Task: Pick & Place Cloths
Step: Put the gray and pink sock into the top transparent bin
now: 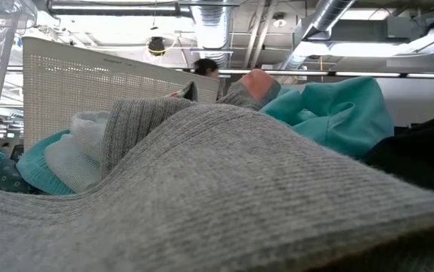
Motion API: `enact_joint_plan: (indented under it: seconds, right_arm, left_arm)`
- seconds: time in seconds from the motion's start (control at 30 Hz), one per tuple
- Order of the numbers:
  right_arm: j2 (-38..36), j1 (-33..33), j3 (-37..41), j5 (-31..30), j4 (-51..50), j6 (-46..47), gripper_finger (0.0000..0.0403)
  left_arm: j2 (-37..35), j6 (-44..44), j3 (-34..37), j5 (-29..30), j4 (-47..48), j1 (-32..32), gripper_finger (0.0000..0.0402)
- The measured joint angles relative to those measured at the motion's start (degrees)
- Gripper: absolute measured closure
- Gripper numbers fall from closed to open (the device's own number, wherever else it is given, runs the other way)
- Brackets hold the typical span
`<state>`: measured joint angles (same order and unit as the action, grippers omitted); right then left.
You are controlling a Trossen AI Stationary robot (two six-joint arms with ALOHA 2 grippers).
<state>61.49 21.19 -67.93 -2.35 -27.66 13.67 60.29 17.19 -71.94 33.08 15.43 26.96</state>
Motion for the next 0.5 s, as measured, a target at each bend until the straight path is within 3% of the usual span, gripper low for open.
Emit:
enact_joint_plan:
  seconds: [0.17,0.3,0.4,0.5]
  right_arm:
    - [8.49,-1.18,-8.02,-11.6,-12.37,-1.9,0.0153]
    - [14.8,-1.89,-9.84,-20.11,-17.16,-3.36,0.0153]
    - [18.77,-2.67,-10.58,-19.11,-17.54,-2.36,0.0153]
    - [22.47,-3.45,-10.66,-15.62,-17.85,-2.22,0.0153]
  left_arm:
    - [-0.24,10.57,0.05,-3.71,16.95,0.0,0.02]
    - [-0.24,17.22,1.14,-11.02,20.39,0.0,0.0198]
    - [-0.19,20.65,2.05,-15.1,20.39,0.04,0.0198]
    - [0.2,19.08,2.92,-15.04,20.21,0.17,0.0198]
